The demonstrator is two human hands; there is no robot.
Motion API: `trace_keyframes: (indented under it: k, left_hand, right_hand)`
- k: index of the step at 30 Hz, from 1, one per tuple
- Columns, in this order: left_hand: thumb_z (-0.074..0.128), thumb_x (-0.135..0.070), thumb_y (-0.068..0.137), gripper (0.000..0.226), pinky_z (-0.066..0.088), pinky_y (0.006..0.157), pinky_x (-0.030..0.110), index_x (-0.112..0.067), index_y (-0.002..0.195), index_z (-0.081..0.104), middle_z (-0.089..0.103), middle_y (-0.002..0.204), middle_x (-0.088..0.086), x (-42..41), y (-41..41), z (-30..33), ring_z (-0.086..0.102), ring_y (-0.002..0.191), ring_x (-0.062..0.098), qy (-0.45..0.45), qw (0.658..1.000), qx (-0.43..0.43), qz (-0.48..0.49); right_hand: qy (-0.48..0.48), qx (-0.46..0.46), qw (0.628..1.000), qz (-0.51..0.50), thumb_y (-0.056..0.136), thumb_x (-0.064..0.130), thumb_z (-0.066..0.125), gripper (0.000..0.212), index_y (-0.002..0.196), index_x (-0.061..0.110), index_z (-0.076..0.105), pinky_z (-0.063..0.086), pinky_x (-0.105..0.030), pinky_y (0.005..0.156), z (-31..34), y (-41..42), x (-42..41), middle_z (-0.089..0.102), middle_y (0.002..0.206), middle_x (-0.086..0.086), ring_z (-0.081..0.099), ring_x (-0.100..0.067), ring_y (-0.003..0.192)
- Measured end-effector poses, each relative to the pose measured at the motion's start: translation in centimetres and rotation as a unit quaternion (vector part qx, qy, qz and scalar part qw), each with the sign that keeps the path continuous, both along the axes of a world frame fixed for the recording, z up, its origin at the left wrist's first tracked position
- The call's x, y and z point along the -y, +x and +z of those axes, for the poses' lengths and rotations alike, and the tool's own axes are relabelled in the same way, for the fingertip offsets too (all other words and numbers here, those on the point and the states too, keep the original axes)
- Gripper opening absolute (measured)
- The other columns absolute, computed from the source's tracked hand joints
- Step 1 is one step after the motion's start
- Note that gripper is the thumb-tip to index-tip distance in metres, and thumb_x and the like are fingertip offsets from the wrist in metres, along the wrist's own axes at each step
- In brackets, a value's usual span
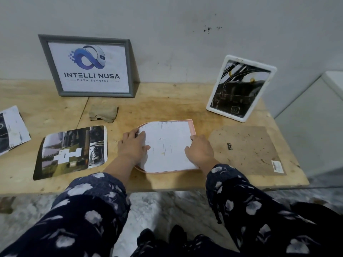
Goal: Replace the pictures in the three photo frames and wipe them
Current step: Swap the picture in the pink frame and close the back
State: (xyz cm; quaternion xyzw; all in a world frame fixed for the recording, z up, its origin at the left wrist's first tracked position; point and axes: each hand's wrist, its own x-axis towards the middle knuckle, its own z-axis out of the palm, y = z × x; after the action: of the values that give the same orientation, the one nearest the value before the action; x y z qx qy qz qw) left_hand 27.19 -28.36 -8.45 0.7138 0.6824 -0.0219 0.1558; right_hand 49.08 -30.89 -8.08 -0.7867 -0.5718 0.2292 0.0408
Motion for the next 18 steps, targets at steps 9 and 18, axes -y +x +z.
trace_keyframes:
  k: [9,18]
  left_hand:
    - [0.041,-0.043,0.098,0.052,0.024,0.104,0.046,-0.026,0.145,0.026,0.017,0.154,0.004,0.3,-0.5,0.1,0.022,0.131,0.033,-0.001,0.999,0.007,-0.035]
    - [0.037,-0.042,0.099,0.043,0.021,0.105,0.047,-0.025,0.138,0.033,0.016,0.15,0.006,1.5,3.2,1.2,0.021,0.132,0.035,0.005,0.999,0.014,-0.037]
  right_hand:
    - [0.02,-0.002,1.0,-0.018,0.095,0.031,0.048,0.049,0.141,0.016,0.041,0.04,-0.037,0.101,-0.2,-0.2,0.8,0.042,0.135,-0.008,0.044,-0.028,0.123]
    - [0.074,-0.088,0.987,-0.111,0.093,0.02,0.051,0.034,0.126,0.022,0.058,0.049,-0.037,0.094,0.4,3.7,3.4,0.051,0.125,-0.002,0.056,-0.022,0.105]
